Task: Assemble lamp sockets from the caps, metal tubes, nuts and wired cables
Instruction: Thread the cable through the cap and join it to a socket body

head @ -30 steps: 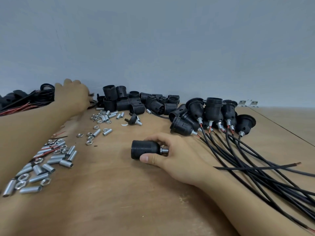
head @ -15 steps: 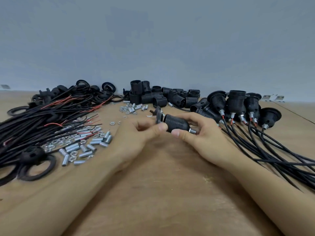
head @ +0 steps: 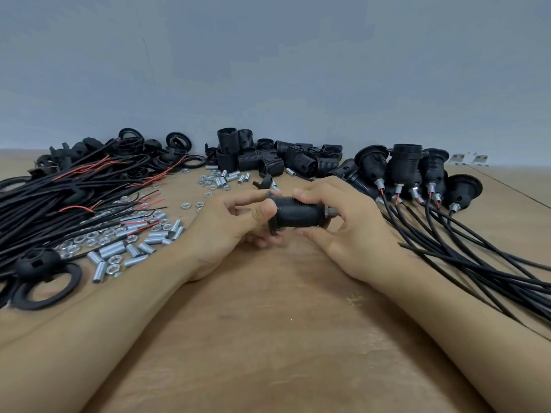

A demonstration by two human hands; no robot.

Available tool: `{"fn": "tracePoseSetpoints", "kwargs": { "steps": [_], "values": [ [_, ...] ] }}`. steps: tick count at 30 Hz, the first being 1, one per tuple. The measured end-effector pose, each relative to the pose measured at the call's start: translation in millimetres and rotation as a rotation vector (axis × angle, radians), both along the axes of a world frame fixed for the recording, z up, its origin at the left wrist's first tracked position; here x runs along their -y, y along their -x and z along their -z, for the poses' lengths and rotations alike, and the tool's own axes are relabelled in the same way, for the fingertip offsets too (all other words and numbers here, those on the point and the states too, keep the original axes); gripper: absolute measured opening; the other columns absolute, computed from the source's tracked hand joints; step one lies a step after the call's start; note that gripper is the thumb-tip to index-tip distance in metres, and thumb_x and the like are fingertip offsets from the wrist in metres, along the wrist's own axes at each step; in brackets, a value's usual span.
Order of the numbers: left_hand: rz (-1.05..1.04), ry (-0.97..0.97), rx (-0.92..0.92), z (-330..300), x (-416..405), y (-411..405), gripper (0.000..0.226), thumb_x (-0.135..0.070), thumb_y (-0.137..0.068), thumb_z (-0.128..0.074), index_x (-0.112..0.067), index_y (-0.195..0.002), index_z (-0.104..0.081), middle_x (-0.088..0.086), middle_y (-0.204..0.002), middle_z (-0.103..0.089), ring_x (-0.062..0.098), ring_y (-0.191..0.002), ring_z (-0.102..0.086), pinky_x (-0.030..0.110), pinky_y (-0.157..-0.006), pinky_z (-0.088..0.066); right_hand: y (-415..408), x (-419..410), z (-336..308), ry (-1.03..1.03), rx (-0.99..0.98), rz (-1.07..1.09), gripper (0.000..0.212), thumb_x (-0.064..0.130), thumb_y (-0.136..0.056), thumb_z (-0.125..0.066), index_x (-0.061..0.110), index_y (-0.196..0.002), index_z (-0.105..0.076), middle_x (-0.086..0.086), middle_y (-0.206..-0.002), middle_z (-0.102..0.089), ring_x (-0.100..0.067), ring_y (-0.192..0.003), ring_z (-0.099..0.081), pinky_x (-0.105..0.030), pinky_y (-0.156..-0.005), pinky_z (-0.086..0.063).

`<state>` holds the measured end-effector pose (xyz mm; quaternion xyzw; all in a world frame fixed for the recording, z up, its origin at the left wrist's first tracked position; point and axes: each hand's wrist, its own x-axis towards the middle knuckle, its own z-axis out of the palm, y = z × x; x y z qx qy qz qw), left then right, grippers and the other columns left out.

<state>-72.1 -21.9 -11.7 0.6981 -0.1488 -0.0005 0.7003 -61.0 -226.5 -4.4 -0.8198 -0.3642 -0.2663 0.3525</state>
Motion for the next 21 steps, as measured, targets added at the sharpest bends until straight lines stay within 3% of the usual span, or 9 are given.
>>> {"fn": "tracePoseSetpoints", "kwargs": {
  "steps": [2, 4, 6, 8, 10, 13, 17, 19, 21],
  "values": [
    [0.021, -0.011, -0.023, -1.3, 0.4, -0.1, 0.067, -0.076, -0.053, -0.077, -0.023, -0.095, -0.079, 0.021, -0.085, -0.074, 0.027, -0.066, -0.072, 0.025, -0.057, -0.052, -2.0, -1.0, 1.6, 0.054, 0.139, -0.007, 0.032, -0.001, -0.076, -0.079, 0.004, -0.106, -0.07, -0.007, -0.109, -0.063, -0.012, -0.09, -0.057, -0.018, -0.08, -0.046],
    [0.044, -0.013, -0.028, -2.2, -1.0, 0.1, 0.065, -0.076, -0.052, -0.077, -0.025, -0.092, -0.079, 0.021, -0.086, -0.074, 0.028, -0.068, -0.073, 0.024, -0.058, -0.052, -4.2, 0.5, 2.5, 0.056, 0.137, -0.021, 0.034, 0.002, -0.077, -0.08, 0.007, -0.109, -0.07, -0.003, -0.109, -0.064, -0.01, -0.091, -0.058, -0.018, -0.08, -0.047],
    [0.056, 0.007, -0.02, 0.0, -4.0, -0.2, 0.059, -0.063, -0.06, -0.08, -0.022, -0.103, -0.077, 0.02, -0.094, -0.074, 0.033, -0.078, -0.072, 0.027, -0.064, -0.054, -3.5, 4.8, 1.6, 0.002, 0.022, -0.049, 0.041, 0.013, -0.073, -0.085, 0.017, -0.112, -0.07, 0.014, -0.108, -0.066, -0.003, -0.099, -0.062, -0.022, -0.084, -0.051],
    [0.043, -0.02, 0.016, 1.3, -7.3, -0.2, 0.053, -0.037, -0.071, -0.078, -0.019, -0.119, -0.069, 0.018, -0.107, -0.074, 0.034, -0.096, -0.07, 0.029, -0.076, -0.056, -2.4, 9.8, 1.2, -0.034, -0.111, -0.062, 0.035, 0.031, -0.076, -0.083, 0.035, -0.109, -0.069, 0.028, -0.1, -0.068, 0.004, -0.097, -0.064, -0.016, -0.083, -0.051],
    [0.047, -0.11, 0.085, 2.4, -7.4, 0.2, 0.061, -0.018, -0.07, -0.078, -0.018, -0.128, -0.063, 0.01, -0.116, -0.073, 0.024, -0.108, -0.068, 0.028, -0.089, -0.054, -3.6, 9.6, 1.4, -0.07, -0.308, -0.075, 0.022, 0.043, -0.081, -0.077, 0.038, -0.101, -0.07, 0.02, -0.093, -0.072, -0.002, -0.084, -0.069, -0.021, -0.076, -0.055],
    [0.087, -0.109, 0.138, 1.1, -4.6, 2.2, 0.076, -0.014, -0.067, -0.082, -0.016, -0.138, -0.054, -0.001, -0.131, -0.066, 0.015, -0.125, -0.059, 0.03, -0.102, -0.049, -7.7, 5.3, 1.4, -0.244, -0.569, -0.117, 0.03, 0.047, -0.078, -0.073, 0.026, -0.1, -0.073, 0.003, -0.075, -0.071, -0.016, -0.059, -0.067, -0.036, -0.059, -0.058],
    [0.005, 0.017, 0.192, 0.0, 0.7, 2.8, 0.04, -0.025, -0.086, -0.069, -0.009, -0.123, -0.065, 0.006, -0.128, -0.067, 0.023, -0.125, -0.06, 0.04, -0.104, -0.048, -11.2, 2.7, 3.3, -0.298, -0.63, -0.122, 0.03, 0.043, -0.078, -0.073, 0.023, -0.099, -0.073, 0.003, -0.068, -0.068, -0.018, -0.056, -0.064, -0.033, -0.056, -0.056],
    [-0.004, 0.118, 0.147, -2.2, 2.1, 3.7, 0.036, -0.024, -0.09, -0.059, -0.001, -0.117, -0.065, 0.014, -0.128, -0.066, 0.032, -0.125, -0.058, 0.047, -0.108, -0.045, -11.5, 2.8, 4.9, -0.291, -0.635, -0.115, 0.026, 0.04, -0.08, -0.074, 0.024, -0.1, -0.073, 0.005, -0.069, -0.068, -0.017, -0.056, -0.065, -0.031, -0.055, -0.057],
    [-0.004, 0.207, 0.12, -6.7, 2.5, 4.7, 0.036, -0.023, -0.092, -0.053, 0.003, -0.114, -0.064, 0.019, -0.117, -0.07, 0.033, -0.12, -0.062, 0.042, -0.107, -0.046, -12.4, 3.1, 6.2, -0.288, -0.644, -0.104, 0.027, 0.041, -0.079, -0.074, 0.024, -0.101, -0.073, 0.007, -0.07, -0.069, -0.017, -0.056, -0.065, -0.03, -0.055, -0.056]
  ]
}}
